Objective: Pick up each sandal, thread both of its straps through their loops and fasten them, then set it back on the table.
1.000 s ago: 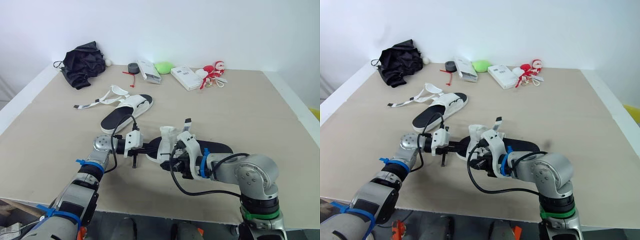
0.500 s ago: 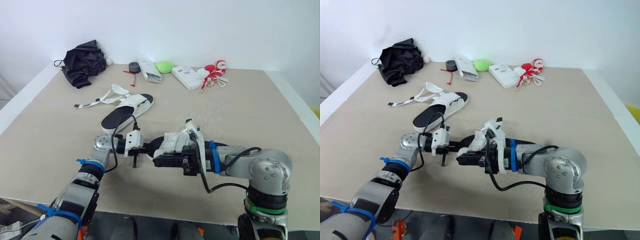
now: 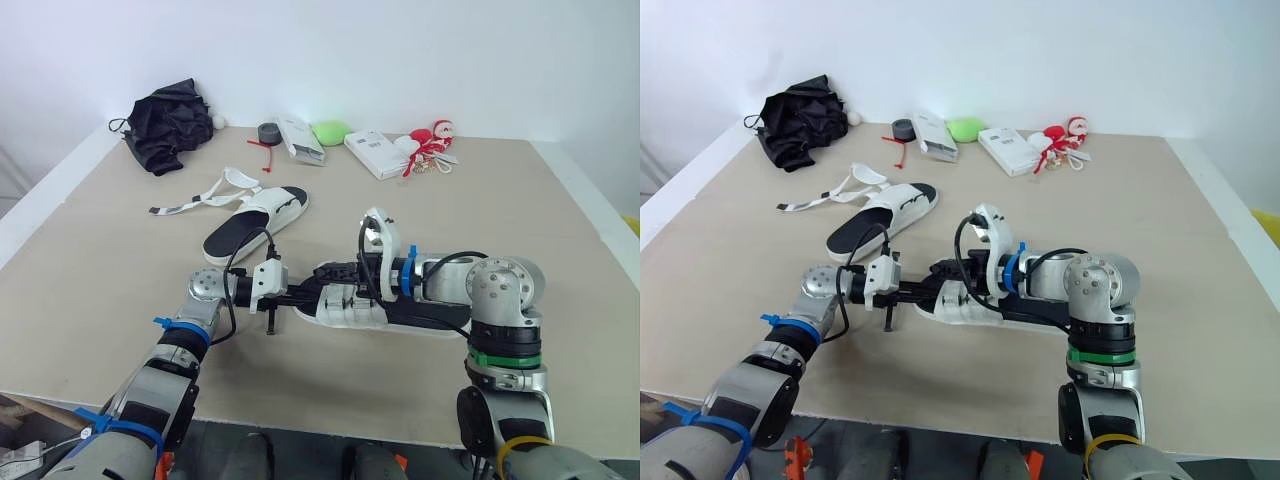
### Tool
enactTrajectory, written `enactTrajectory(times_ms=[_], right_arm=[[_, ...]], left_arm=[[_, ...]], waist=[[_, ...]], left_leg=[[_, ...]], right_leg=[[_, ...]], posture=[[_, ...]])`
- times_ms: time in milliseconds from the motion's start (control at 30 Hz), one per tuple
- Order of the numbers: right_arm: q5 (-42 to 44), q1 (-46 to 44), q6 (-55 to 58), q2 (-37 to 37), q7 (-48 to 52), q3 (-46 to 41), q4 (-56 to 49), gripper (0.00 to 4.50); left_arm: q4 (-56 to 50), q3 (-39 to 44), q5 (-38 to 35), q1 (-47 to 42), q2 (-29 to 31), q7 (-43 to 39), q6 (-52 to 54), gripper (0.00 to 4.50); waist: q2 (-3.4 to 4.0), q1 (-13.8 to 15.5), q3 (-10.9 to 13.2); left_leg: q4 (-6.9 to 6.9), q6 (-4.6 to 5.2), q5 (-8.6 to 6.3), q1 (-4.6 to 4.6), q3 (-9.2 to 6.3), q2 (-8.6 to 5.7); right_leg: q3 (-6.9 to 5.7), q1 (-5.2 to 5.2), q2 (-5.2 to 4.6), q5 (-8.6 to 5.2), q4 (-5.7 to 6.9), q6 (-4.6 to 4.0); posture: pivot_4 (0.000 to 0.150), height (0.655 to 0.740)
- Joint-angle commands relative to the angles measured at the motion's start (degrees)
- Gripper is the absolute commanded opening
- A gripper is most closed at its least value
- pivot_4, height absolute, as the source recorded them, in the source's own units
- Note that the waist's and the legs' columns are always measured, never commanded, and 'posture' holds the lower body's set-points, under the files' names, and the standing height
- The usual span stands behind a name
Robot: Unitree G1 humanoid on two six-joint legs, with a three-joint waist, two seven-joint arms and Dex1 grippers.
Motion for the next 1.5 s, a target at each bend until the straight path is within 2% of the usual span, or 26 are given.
enactTrajectory(times_ms=[33, 100, 133, 200, 233, 267, 367, 533, 667, 800, 967, 1067, 1167, 1333, 1400, 1500], right_arm=[[-1.80, -1.44, -0.05, -0.32, -2.12, -2.89, 0.69, 0.05], [-2.57, -1.22, 0.43, -0.12, -3.26, -3.31, 1.37, 0.82], [-2.68, -1.19, 0.55, 0.13, -3.59, -3.64, 1.41, 0.87], [-2.83, -1.40, 1.15, 0.55, -3.97, -4.08, 1.28, 1.46], [-2.92, -1.62, 1.69, 0.72, -4.16, -4.25, 1.25, 2.06], [-2.95, -1.95, 2.64, 0.80, -4.29, -4.36, 1.36, 2.27], [-2.91, -2.94, 5.37, 0.01, -3.94, -3.30, 1.76, 3.57], [-5.52, -4.37, 5.05, -1.92, -4.09, -3.10, 4.78, 3.57], [-8.75, -7.81, 0.27, -4.25, -4.65, -0.67, 8.22, 3.57], [-10.08, -11.74, -5.16, -3.50, -5.11, -3.00, 11.87, 3.57], [-7.62, -14.51, -5.46, -3.76, -1.82, -6.81, 12.61, 3.57], [-1.56, -8.74, -7.73, -10.47, 9.65, -5.60, 0.60, 3.57], [0.92, -3.15, -11.08, -15.67, 15.89, -5.65, -6.49, 3.57], [-2.20, 17.03, -26.54, -31.43, 32.21, -5.21, -24.18, 3.57], [-3.42, 22.61, -30.75, -35.06, 35.23, -6.22, -26.73, 3.57], [-5.97, 28.96, -35.47, -38.49, 37.14, -7.63, -27.71, 3.57]], left_arm=[[6.38, -4.76, 6.82, 4.65, 0.61, -0.01, 3.32, 0.00], [6.33, -4.82, 6.86, 4.78, 0.66, -0.11, 3.29, 0.00], [6.30, -4.84, 6.87, 4.82, 0.67, -0.15, 3.28, 0.00], [6.30, -4.86, 6.88, 4.87, 0.71, -0.20, 3.23, 0.00], [6.33, -4.87, 6.90, 4.86, 0.72, -0.21, 3.20, 0.00], [6.38, -4.88, 6.93, 4.80, 0.69, -0.19, 3.19, 0.00], [6.51, -4.88, 6.97, 4.38, 0.49, -0.10, 3.33, 0.00], [6.52, -4.87, 6.96, 4.43, 0.42, -0.09, 3.25, 0.00], [6.55, -4.94, 6.99, 4.72, 0.30, -0.10, 3.24, 0.00], [6.53, -4.96, 6.97, 4.83, 0.12, 0.02, 3.23, 0.00], [6.37, -4.86, 6.87, 4.82, 0.05, 0.07, 3.16, 0.00], [4.76, -4.06, 5.53, 4.02, -0.12, -0.94, 2.78, 0.00], [2.31, -2.63, 3.16, 3.23, -0.85, -1.97, 3.50, 0.00], [-8.00, 0.63, -3.27, 1.32, -1.35, -3.87, 7.58, 0.00], [-12.19, 1.25, -4.84, 1.31, -0.88, -4.23, 9.67, 0.00], [-18.85, 2.03, -6.98, 1.79, 0.48, -4.58, 13.03, 0.00]], waist=[[0.00, 0.00, 0.00], [0.00, 0.00, 0.00], [-0.01, 0.00, -0.01], [0.00, 0.00, -0.01], [0.02, 0.00, -0.03], [0.05, 0.00, -0.04], [0.13, 0.00, -0.09], [0.10, 0.00, -0.11], [0.11, -0.01, -0.11], [0.10, -0.01, -0.13], [0.25, 0.00, -0.13], [0.17, 0.18, -0.08], [0.10, 0.21, -0.04], [-0.06, 0.73, 0.28], [-0.18, 0.74, 0.67], [-0.39, 0.64, 1.59]], left_leg=[[0.00, 0.01, 0.01, 0.00, 0.00, 0.00], [-0.01, 0.04, 0.02, 0.00, -0.01, 0.00], [0.00, 0.04, 0.02, 0.00, -0.01, 0.00], [0.00, 0.04, 0.02, 0.00, -0.01, 0.00], [0.00, 0.04, 0.03, 0.00, -0.01, 0.01], [0.00, 0.04, 0.02, 0.01, -0.01, 0.01], [-0.01, 0.05, 0.03, 0.02, -0.01, 0.01], [0.00, 0.06, 0.04, 0.01, 0.01, 0.01], [0.00, 0.06, 0.04, 0.01, 0.00, 0.00], [0.00, 0.07, 0.04, 0.01, 0.02, 0.00], [-0.01, 0.13, 0.08, 0.00, 0.04, -0.01], [0.00, 0.14, 0.08, -0.12, 0.00, -0.01], [0.01, 0.13, 0.08, -0.24, 0.06, -0.03], [0.01, 0.09, 0.05, -0.58, 0.07, -0.08], [0.02, 0.09, 0.06, -1.02, 0.11, -0.11], [0.03, 0.09, 0.06, -1.04, 0.18, -0.12]], right_leg=[[0.00, 0.00, 0.00, 0.00, 0.00, 0.00], [0.00, 0.01, 0.00, 0.01, 0.00, 0.00], [0.00, 0.01, 0.00, 0.01, 0.00, 0.00], [0.00, 0.00, 0.00, 0.01, 0.00, 0.00], [0.00, 0.00, 0.00, 0.01, 0.00, 0.00], [0.00, 0.00, 0.00, 0.01, 0.00, 0.00], [0.00, 0.01, 0.01, 0.02, 0.01, -0.01], [0.01, 0.02, -0.01, 0.02, 0.01, -0.01], [0.00, 0.02, 0.00, 0.02, 0.01, -0.01], [0.00, 0.03, 0.00, 0.02, 0.01, -0.01], [0.01, 0.04, 0.01, 0.06, 0.04, 0.05], [0.01, 0.07, 0.02, 0.04, 0.04, 0.05], [0.09, 0.05, 0.01, -0.06, 0.02, 0.15], [0.11, -0.17, 0.02, -0.21, 0.02, 0.45], [0.16, -0.42, 0.07, -0.22, 0.05, 0.49], [0.20, -0.46, 0.10, -0.23, 0.06, 0.52]], posture=[[0.150, 0.7400], [0.150, 0.7400], [0.150, 0.7400], [0.150, 0.7400], [0.150, 0.7400], [0.150, 0.7400], [0.150, 0.7400], [0.150, 0.7400], [0.150, 0.7400], [0.150, 0.7400], [0.150, 0.7400], [0.150, 0.7400], [0.150, 0.7400], [0.150, 0.7400], [0.150, 0.7400], [0.150, 0.7400]])
